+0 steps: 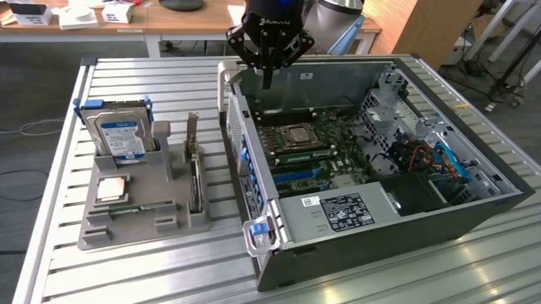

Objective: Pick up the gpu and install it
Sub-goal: 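Reach for the gpu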

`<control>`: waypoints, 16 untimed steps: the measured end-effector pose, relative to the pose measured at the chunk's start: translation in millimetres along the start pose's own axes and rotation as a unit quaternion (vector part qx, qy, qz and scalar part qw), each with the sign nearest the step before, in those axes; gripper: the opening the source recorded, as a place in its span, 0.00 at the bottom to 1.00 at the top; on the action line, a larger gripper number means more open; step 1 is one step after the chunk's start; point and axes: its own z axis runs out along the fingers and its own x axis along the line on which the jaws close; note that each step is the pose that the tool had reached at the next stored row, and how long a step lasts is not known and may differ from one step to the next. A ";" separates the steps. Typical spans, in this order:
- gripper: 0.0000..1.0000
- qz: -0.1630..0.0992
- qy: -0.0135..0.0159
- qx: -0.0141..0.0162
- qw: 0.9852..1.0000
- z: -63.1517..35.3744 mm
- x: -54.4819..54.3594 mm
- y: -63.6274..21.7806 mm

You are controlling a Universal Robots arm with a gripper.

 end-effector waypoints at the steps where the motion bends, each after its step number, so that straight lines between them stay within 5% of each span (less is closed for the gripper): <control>1: 0.11 0.000 0.000 0.000 1.000 0.0 3.4 -0.2; 16: 0.11 0.000 0.000 0.000 1.000 -0.5 53.7 -4.1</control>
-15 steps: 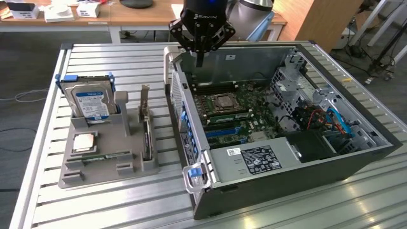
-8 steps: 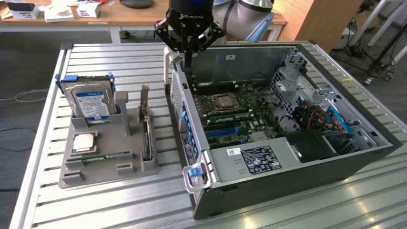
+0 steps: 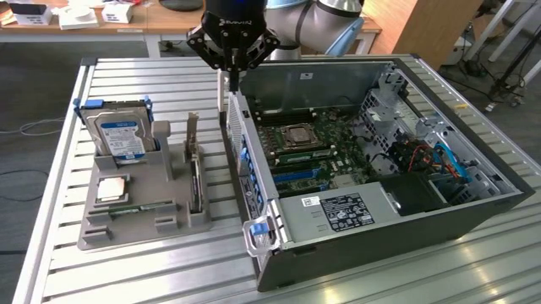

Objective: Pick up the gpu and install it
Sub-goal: 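Reach for the gpu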

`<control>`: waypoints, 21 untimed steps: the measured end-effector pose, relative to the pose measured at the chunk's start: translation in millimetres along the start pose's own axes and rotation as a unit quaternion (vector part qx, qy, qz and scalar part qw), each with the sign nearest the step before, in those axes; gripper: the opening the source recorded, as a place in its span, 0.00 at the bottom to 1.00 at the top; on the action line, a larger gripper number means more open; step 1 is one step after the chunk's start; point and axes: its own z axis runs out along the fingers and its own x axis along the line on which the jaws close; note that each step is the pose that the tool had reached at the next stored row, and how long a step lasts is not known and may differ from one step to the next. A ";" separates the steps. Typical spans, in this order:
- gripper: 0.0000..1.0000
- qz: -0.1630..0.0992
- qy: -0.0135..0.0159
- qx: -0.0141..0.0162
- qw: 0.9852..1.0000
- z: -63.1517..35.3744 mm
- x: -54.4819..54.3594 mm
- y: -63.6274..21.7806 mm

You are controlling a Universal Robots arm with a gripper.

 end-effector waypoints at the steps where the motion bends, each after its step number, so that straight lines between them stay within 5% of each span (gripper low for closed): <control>1: 0.11 0.000 0.000 0.000 1.000 -0.1 3.4 -0.2; 14: 0.11 0.000 0.000 0.000 1.000 -0.6 39.4 -3.0; 21: 0.11 0.000 0.000 0.000 1.000 -0.7 47.4 -3.6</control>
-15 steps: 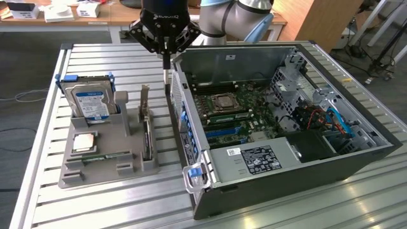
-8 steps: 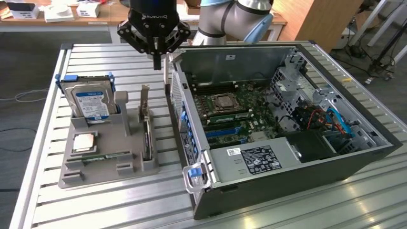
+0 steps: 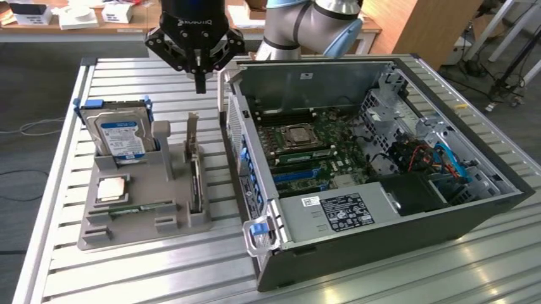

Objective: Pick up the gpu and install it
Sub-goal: 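Reach for the gpu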

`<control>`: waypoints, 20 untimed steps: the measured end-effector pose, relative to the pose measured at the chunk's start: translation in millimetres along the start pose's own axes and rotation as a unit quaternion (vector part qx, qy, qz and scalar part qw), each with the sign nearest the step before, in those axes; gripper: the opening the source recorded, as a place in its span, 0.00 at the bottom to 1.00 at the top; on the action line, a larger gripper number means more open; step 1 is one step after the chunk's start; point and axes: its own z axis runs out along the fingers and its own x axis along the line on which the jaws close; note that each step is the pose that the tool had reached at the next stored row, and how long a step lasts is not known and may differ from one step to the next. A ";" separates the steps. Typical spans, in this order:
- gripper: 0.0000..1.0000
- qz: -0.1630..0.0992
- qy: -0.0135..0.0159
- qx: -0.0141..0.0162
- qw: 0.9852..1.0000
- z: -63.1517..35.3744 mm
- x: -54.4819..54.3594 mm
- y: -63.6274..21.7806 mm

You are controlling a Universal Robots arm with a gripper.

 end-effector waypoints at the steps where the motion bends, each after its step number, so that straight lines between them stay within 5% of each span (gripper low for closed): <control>1: 0.11 0.000 0.000 0.000 1.000 0.0 0.0 0.0; 7: 0.11 0.000 0.000 0.000 1.000 -0.2 2.3 -3.5; 20: 0.11 0.000 0.000 0.000 1.000 -1.7 9.2 -32.2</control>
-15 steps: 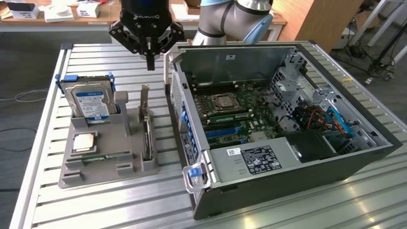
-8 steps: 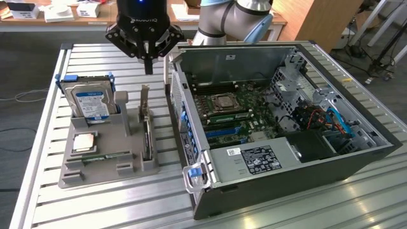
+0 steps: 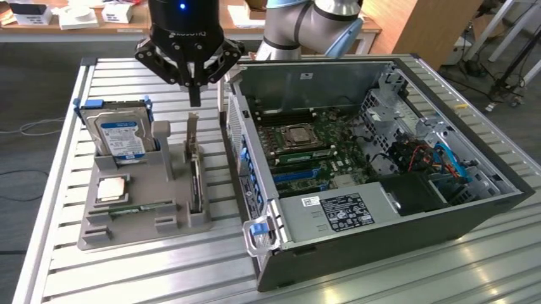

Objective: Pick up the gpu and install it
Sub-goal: 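Reach for the gpu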

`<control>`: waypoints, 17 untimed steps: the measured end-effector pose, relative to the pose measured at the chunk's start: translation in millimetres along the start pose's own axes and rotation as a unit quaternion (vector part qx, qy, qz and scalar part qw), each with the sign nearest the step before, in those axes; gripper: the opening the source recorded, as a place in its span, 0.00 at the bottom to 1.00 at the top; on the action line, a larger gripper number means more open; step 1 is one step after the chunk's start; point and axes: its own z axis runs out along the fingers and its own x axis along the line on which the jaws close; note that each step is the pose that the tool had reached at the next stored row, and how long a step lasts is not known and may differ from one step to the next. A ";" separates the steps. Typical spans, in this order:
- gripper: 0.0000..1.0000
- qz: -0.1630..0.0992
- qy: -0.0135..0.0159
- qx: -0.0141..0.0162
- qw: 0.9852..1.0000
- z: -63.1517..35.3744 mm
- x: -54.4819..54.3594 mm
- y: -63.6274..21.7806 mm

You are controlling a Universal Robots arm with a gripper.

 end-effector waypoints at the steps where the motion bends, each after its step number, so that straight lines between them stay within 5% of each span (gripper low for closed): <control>1: 0.11 0.000 0.000 0.000 1.000 -0.1 0.7 -1.6; 17: 0.11 0.000 0.000 0.000 1.000 -0.1 4.5 -3.9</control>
